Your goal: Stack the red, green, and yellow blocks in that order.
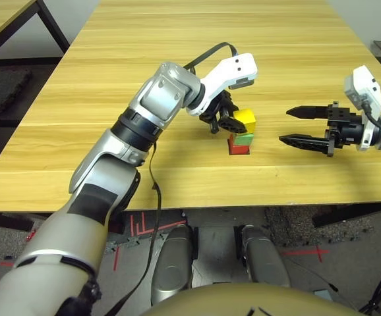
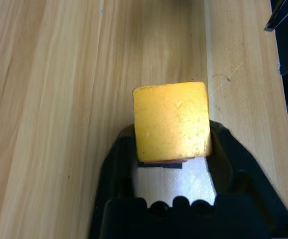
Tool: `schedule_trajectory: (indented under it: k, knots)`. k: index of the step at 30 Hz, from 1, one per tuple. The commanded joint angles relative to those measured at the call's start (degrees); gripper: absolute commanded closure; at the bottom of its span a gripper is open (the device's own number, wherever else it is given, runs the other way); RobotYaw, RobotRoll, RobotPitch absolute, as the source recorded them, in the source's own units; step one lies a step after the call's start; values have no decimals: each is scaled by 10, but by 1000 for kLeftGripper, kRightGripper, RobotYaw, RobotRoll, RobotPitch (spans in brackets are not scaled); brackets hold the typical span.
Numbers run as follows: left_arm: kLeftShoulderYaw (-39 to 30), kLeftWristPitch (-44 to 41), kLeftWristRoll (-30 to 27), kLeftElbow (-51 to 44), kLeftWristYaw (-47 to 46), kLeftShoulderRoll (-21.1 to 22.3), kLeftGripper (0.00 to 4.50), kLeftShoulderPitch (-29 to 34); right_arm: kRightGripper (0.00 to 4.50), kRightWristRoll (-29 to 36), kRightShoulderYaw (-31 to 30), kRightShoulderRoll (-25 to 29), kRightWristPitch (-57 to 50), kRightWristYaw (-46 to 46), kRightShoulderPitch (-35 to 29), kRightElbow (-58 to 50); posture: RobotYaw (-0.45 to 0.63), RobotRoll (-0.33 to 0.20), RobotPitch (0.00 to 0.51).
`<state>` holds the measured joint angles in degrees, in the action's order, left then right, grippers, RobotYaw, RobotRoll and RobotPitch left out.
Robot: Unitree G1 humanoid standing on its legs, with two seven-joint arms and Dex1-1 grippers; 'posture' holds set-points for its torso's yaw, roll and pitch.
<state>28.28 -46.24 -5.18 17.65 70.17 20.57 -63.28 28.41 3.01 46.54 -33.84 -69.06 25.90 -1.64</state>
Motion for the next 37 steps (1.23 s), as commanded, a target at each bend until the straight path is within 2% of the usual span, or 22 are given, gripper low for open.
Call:
schedule_trajectory:
  k: [1, 2, 3, 6, 7, 10, 12, 14, 19, 25, 29, 33, 37]
  knots:
    - [-11, 11, 3, 0, -25, -10, 564, 8, 0, 8, 13, 1, 4, 2, -10, 3, -76, -35, 85]
    - [-17, 15, 3, -4, -33, -11, 160, 10, 0, 8, 15, 1, 5, 2, -11, 5, -76, -35, 85]
    - [-27, 11, -1, -17, -43, -10, 12, 12, 0, 8, 17, 3, 7, 1, -13, 7, -74, -36, 84]
    - [-170, -107, -77, -129, -115, -23, 12, 22, 0, 32, 59, 15, 0, -6, -26, 21, -76, -42, 74]
    - [-196, -131, -91, -149, -135, -31, 12, 25, 0, 37, 70, 18, -1, -7, -29, 28, -75, -44, 73]
    - [-353, -182, -111, -234, -253, -50, 12, 79, 0, 22, 132, 24, 18, 54, -22, 117, -57, -60, 71]
    - [-436, -174, -109, -271, -335, -76, 12, 132, 0, -2, 158, 19, 64, 98, -10, 188, -47, -65, 73]
    - [-494, -113, -93, -288, -413, -102, 12, 200, 0, -14, 185, 3, 121, 149, 12, 269, -37, -71, 78]
    - [-532, 2, -78, -286, -516, -134, 12, 321, 0, -57, 204, -1, 262, 194, 56, 448, -13, -85, 94]
    - [-516, 171, -62, -217, -546, -122, 12, 365, 0, -95, 198, 0, 393, 215, 121, 618, -13, -94, 100]
    - [-518, 245, -58, -176, -566, -103, 12, 372, 0, -106, 201, -2, 437, 226, 140, 675, -6, -96, 97]
    - [-502, 275, -49, -152, -570, -77, 12, 391, 0, -111, 206, -5, 464, 251, 136, 701, -6, -91, 91]
    - [-491, 293, -44, -144, -585, -72, 12, 420, 0, -111, 209, -10, 485, 270, 129, 715, -8, -85, 91]
